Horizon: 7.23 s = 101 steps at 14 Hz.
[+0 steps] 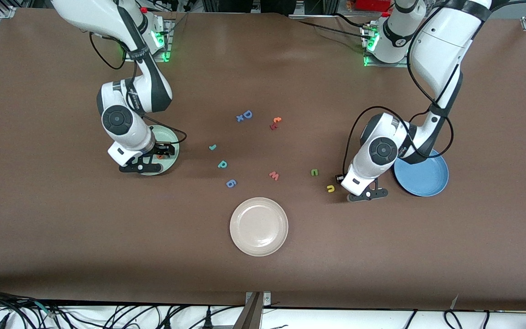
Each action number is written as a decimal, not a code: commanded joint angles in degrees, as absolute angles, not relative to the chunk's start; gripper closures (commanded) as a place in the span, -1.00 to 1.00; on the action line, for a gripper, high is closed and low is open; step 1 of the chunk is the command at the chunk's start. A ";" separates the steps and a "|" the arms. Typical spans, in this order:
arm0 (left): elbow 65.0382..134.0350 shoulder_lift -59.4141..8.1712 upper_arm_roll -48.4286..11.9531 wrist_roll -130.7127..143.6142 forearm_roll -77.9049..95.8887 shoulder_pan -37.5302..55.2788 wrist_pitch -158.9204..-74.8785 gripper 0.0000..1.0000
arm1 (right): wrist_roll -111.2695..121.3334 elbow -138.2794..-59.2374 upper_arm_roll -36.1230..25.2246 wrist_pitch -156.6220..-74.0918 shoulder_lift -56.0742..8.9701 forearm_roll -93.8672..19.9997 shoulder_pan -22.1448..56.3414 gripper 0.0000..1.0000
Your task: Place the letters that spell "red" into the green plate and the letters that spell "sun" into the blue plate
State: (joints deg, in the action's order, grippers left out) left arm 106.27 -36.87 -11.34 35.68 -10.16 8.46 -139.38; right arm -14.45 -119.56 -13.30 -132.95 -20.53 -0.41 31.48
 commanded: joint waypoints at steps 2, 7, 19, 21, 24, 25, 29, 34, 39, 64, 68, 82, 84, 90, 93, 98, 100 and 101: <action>105.91 -37.00 -10.55 37.27 -12.48 9.14 -139.31 0.73 | -18.34 -116.28 -6.61 -129.55 -19.77 -3.42 31.82 -0.91; 105.82 -34.11 -10.55 35.52 -12.57 8.70 -137.12 0.72 | -29.69 -116.72 -2.20 -133.06 -22.93 -3.43 32.51 -0.83; 109.86 -24.79 -9.67 1.96 -11.60 -0.78 -133.77 0.58 | -38.94 -117.86 -1.41 -142.82 -29.36 -3.43 36.83 -0.26; 111.52 -23.47 -9.41 -1.39 -11.51 -1.84 -133.86 0.58 | -38.94 -117.86 -1.41 -142.74 -29.36 -3.43 36.83 0.15; 114.60 -21.80 -9.05 -7.89 -11.51 -3.25 -133.86 0.58 | -38.94 -117.86 -1.41 -142.73 -29.36 -3.43 36.83 0.43; 115.48 -21.54 -9.05 -9.56 -11.51 -3.60 -133.86 0.58 | -38.94 -117.86 -1.41 -142.82 -29.36 -3.43 36.83 0.56; 117.42 -20.30 -9.05 -15.46 -11.51 -6.59 -133.95 0.58 | -38.67 -117.69 -1.49 -142.38 -28.74 -3.43 36.83 0.81; 119.79 -20.91 -8.97 -17.05 -11.51 -8.61 -135.00 0.58 | -38.06 -117.33 -1.85 -140.54 -26.72 -3.43 36.65 1.00; 120.59 -23.20 -8.17 -16.96 -11.51 -8.53 -138.87 0.31 | -35.26 -116.63 -5.87 -134.05 -23.04 -3.25 36.56 1.00; 102.40 -33.92 -14.41 49.03 -5.18 8.52 -137.90 -0.08 | -16.96 -116.04 -15.84 -121.58 -19.86 -7.80 35.07 -1.00; 99.41 -37.52 -12.48 49.04 -6.06 11.68 -140.09 -0.09 | -17.05 -112.07 -10.92 -123.65 -20.65 -11.95 35.59 -0.99; 99.75 -41.31 -11.43 49.22 -11.42 13.18 -144.23 -0.12 | -57.72 -99.14 -10.46 -133.67 -36.99 -10.20 41.83 -0.72; 100.02 -41.40 -11.43 49.22 -12.38 13.18 -144.23 -0.13 | -60.20 -99.14 -10.28 -136.92 -39.54 -10.02 42.36 -0.69; 100.11 -41.48 -11.07 49.22 -13.62 13.27 -144.23 0.26 | -60.21 -98.79 -9.84 -136.93 -39.99 -10.46 42.71 -0.56; 100.20 -41.48 -11.07 49.31 -13.71 13.27 -144.23 0.55 | -60.03 -98.88 -9.41 -136.85 -39.99 -10.46 43.06 -0.41; 100.02 -40.70 -11.07 48.60 -15.29 12.92 -143.97 0.69 | -60.12 -99.14 -9.32 -136.85 -40.43 -10.37 43.51 0.15; 100.02 -39.64 -11.07 48.25 -15.38 12.57 -143.35 0.72 | -59.77 -99.14 -9.32 -136.85 -40.69 -10.37 43.68 0.40; 100.02 -39.64 -10.99 47.64 -15.29 12.57 -143.35 0.73 | -59.68 -99.05 -9.32 -136.85 -40.78 -10.28 43.86 0.50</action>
State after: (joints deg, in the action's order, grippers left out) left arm 100.20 -40.66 -11.37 48.11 -13.50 12.51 -144.07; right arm -59.18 -99.76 -9.09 -137.04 -39.79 -10.40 43.13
